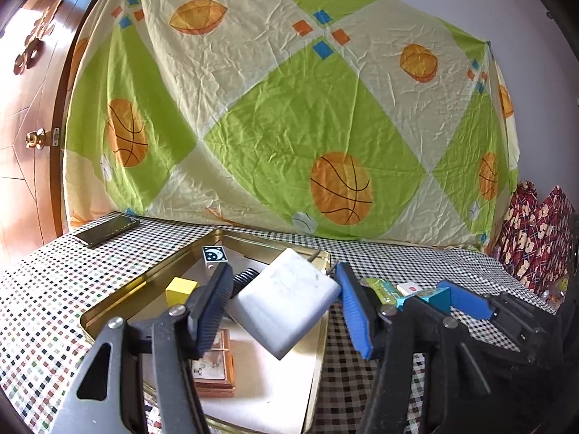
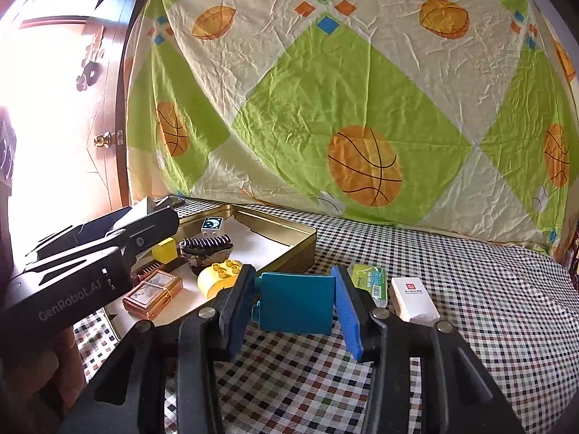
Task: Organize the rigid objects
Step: 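Lower the white block into the tin with the left tool while the right tool lowers the blue brick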
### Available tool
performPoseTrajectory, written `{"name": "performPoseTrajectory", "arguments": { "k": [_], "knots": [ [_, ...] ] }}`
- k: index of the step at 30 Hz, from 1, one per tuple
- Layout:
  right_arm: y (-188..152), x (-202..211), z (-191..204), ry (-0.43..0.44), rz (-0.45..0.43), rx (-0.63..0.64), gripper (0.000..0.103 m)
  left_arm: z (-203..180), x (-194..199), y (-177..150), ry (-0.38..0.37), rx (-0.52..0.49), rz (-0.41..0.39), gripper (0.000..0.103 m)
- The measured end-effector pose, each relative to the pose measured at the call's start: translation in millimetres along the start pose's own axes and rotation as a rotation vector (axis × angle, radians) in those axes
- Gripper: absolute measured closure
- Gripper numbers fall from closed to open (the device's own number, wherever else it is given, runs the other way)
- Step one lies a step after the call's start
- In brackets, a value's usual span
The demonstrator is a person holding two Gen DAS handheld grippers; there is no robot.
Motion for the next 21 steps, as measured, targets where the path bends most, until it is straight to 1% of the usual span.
{"name": "performPoseTrajectory", "arguments": {
  "k": [12,21],
  "knots": [
    [1,-9,24,0.029,0.004,0.027,0.057,21,1,1,0.026,0.005,0.004,0.045],
    [-1,-18,36,0.045,0.015,0.040,0.057,34,-1,1,0.042,0.007,0.027,0.045]
  ]
}}
Point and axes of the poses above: each gripper's, at about its wrist camera, not at the fingertips, and x roughly against the way its jaws point, z to its left, y to its top, the point moved 10 cm from there along -x, roughly the way its jaws point, and after that the axes turned 15 degrees about -z, right-handed, at the moved point
